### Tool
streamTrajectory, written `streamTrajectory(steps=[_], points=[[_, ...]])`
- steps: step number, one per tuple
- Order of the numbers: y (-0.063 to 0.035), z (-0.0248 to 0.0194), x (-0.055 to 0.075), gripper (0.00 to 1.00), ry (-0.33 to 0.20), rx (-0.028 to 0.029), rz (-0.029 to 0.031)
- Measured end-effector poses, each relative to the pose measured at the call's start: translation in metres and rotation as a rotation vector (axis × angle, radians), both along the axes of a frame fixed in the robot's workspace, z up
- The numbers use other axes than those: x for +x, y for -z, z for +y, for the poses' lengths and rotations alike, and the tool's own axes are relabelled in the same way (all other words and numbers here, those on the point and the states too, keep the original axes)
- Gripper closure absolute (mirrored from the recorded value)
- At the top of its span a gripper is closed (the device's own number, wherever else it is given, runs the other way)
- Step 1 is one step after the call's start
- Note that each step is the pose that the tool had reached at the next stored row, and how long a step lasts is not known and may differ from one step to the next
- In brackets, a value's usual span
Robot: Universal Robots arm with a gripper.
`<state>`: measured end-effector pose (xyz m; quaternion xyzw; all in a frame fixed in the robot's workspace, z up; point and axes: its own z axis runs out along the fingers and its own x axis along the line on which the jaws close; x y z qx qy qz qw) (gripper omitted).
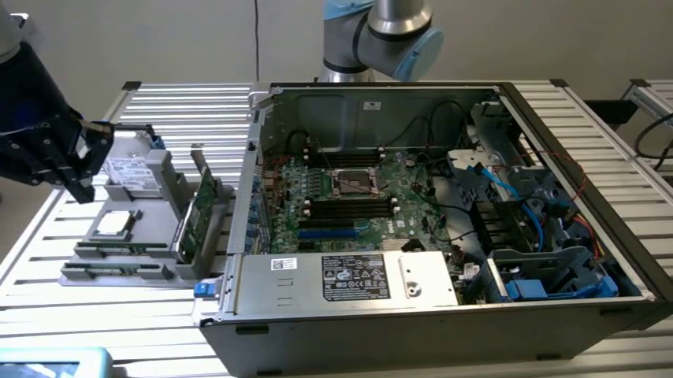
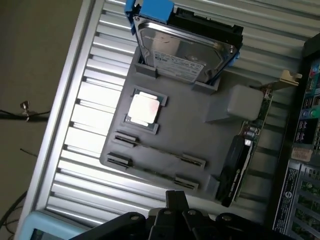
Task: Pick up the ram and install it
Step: 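Pick up the ram and move it above insertion slot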
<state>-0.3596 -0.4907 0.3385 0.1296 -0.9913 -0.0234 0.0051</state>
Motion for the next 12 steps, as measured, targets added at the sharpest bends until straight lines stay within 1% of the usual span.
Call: streamTrajectory(steps=[7, 12], points=[[0.0, 0.0, 0.0, 0.89, -0.128, 0.0005, 0.0], [0.0, 0.0, 0.0, 0.89, -0.219, 0.0041, -0.0002]])
